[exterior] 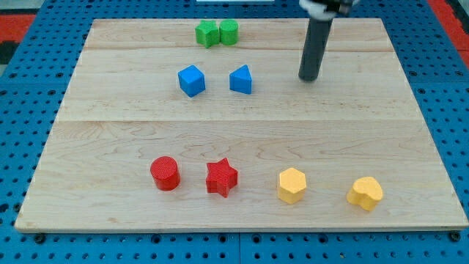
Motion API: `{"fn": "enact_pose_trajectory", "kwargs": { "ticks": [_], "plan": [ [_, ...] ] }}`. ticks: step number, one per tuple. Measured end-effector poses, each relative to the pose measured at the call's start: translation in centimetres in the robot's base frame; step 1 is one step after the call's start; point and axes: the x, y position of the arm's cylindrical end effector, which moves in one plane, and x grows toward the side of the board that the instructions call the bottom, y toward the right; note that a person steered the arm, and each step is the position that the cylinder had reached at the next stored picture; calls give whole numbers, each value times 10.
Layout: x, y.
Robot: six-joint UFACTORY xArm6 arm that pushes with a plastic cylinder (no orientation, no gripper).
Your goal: Move the green blocks to the top left of the board
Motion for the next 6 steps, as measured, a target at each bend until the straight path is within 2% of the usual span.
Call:
{"fn": "enact_pose_trajectory", "kwargs": {
  "ticks": [1, 2, 3, 4, 5, 6],
  "plan": [
    [-82, -24],
    [-88, -69],
    [-92, -161],
    [-92, -212],
    [-63, -290],
    [-57, -332]
  ]
}}
